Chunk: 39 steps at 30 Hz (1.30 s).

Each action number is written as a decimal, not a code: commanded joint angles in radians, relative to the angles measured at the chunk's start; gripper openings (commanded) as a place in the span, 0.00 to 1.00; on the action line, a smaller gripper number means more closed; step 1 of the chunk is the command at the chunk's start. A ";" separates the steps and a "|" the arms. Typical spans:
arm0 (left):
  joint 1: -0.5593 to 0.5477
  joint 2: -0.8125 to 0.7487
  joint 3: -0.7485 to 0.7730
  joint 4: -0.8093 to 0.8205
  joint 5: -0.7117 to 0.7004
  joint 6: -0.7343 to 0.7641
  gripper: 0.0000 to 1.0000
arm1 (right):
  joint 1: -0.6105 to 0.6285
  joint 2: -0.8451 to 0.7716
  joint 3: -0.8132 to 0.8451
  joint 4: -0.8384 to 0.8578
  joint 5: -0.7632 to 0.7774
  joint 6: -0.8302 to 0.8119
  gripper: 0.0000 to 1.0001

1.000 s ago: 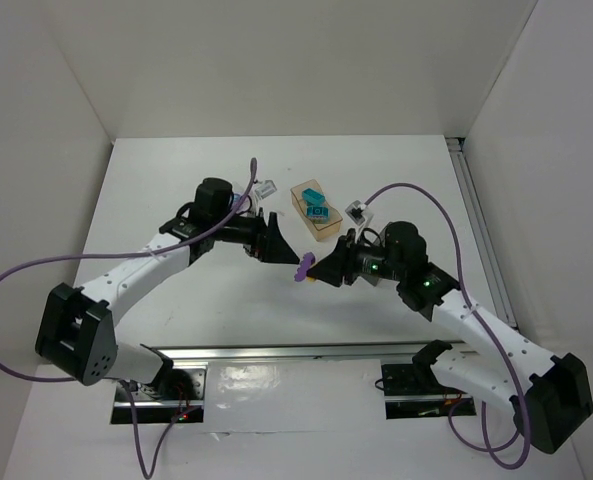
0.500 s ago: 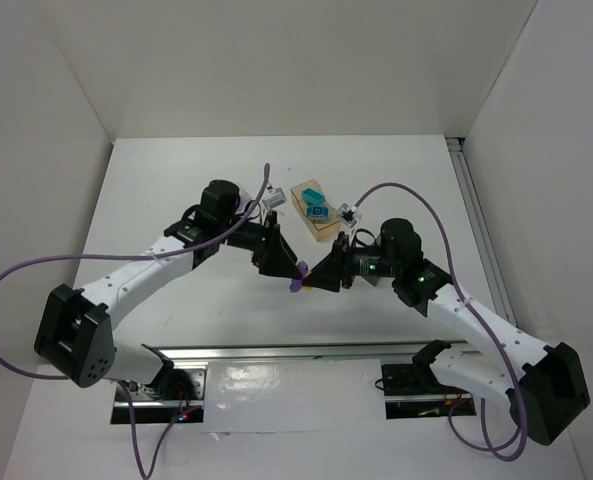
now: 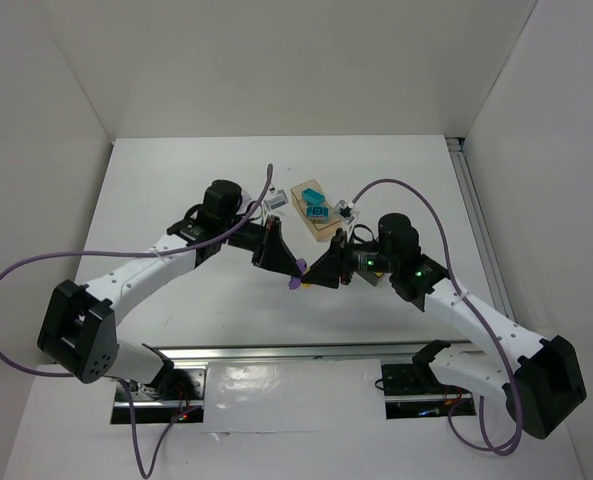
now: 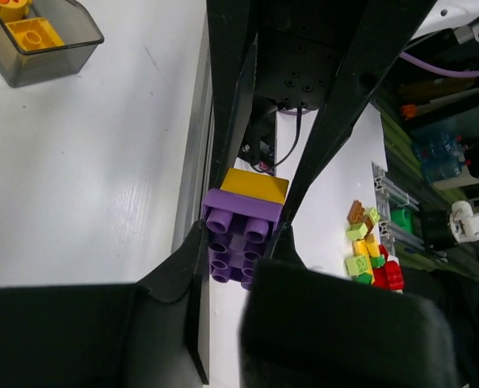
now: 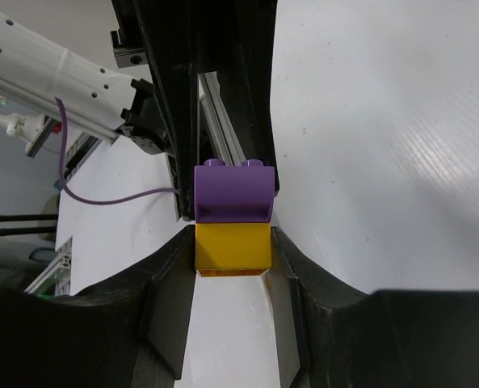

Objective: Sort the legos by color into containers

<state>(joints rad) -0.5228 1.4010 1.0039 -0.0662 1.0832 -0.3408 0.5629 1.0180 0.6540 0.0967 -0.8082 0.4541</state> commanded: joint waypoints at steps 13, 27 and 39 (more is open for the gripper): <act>0.090 -0.028 0.045 -0.016 -0.121 -0.052 0.00 | 0.000 -0.032 0.076 -0.175 0.297 -0.045 0.34; 0.214 0.272 0.531 -0.722 -1.339 -0.276 0.00 | 0.000 -0.116 0.056 -0.347 0.875 0.069 0.34; 0.328 0.610 0.855 -0.851 -1.448 -0.306 0.00 | -0.009 -0.127 0.024 -0.359 0.906 0.087 0.34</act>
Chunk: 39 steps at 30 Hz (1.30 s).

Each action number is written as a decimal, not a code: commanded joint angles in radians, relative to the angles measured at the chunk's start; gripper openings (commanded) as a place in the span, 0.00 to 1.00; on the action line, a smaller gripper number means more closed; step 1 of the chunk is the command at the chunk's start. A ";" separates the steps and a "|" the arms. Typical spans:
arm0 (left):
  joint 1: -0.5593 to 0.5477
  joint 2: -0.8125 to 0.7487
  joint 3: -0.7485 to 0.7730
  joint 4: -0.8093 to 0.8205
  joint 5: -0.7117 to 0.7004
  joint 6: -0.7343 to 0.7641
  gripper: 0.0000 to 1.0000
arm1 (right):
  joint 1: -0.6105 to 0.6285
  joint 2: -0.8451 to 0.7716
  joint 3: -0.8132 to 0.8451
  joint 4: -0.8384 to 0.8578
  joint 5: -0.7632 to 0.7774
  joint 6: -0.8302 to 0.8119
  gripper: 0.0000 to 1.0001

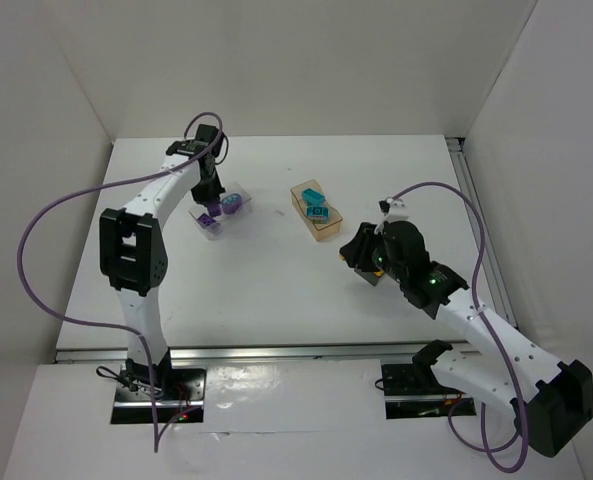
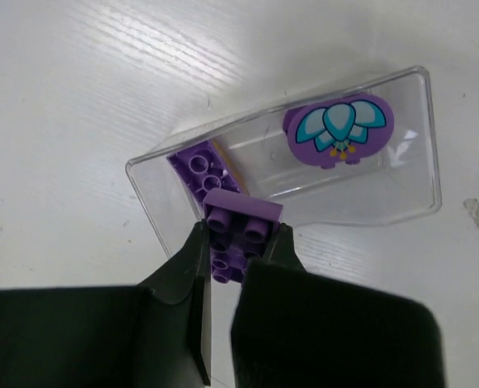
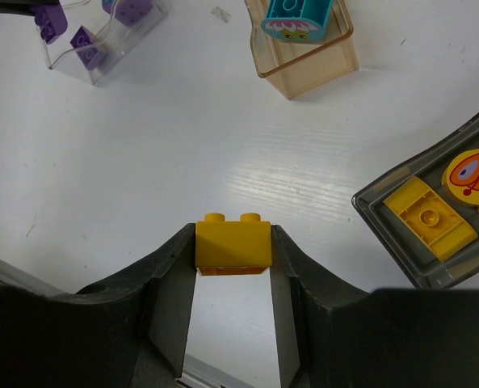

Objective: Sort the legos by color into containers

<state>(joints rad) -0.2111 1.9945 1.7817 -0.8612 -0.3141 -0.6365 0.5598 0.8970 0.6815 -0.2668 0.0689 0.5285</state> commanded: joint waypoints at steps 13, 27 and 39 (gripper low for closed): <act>-0.004 -0.028 0.127 -0.130 -0.105 -0.009 0.96 | -0.006 0.025 0.068 -0.110 0.302 0.099 0.37; -0.093 -0.505 -0.185 -0.029 -0.017 -0.019 0.94 | -0.034 0.223 0.090 -0.138 0.540 0.142 0.41; -0.111 -0.549 -0.212 -0.019 -0.006 0.003 0.95 | -0.080 0.286 0.188 -0.237 0.647 0.197 1.00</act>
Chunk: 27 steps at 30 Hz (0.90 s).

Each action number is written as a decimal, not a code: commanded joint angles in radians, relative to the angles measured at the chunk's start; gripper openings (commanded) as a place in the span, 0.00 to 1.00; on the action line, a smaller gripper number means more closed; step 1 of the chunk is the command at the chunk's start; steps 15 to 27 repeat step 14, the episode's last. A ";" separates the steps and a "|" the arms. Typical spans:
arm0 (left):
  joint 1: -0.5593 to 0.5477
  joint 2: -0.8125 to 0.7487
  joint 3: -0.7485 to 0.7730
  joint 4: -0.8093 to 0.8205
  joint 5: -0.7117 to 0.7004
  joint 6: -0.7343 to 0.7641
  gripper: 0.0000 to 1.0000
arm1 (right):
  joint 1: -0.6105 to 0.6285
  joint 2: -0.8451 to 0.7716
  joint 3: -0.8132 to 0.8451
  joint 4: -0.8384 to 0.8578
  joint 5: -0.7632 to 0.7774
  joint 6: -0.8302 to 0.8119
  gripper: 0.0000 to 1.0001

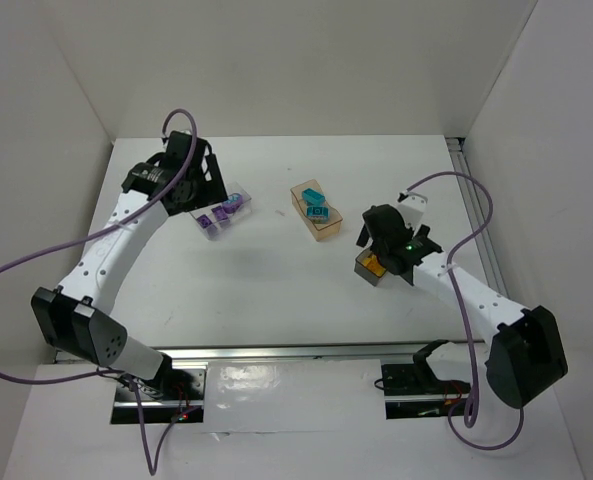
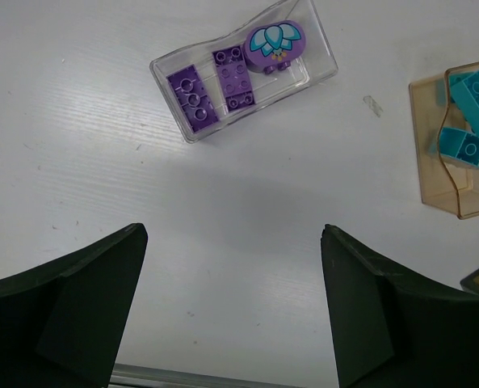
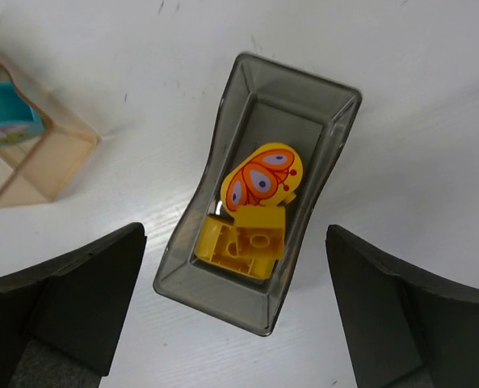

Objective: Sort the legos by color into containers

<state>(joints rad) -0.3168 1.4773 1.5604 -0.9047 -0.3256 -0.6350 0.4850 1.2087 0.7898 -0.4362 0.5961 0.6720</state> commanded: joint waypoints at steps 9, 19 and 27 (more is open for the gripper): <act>-0.005 -0.196 -0.040 0.069 0.030 0.021 0.97 | -0.005 -0.103 0.178 -0.346 0.337 0.317 1.00; -0.005 -0.229 -0.049 0.078 0.052 0.031 0.98 | -0.005 -0.112 0.155 -0.311 0.312 0.236 1.00; -0.005 -0.229 -0.049 0.078 0.052 0.031 0.98 | -0.005 -0.112 0.155 -0.311 0.312 0.236 1.00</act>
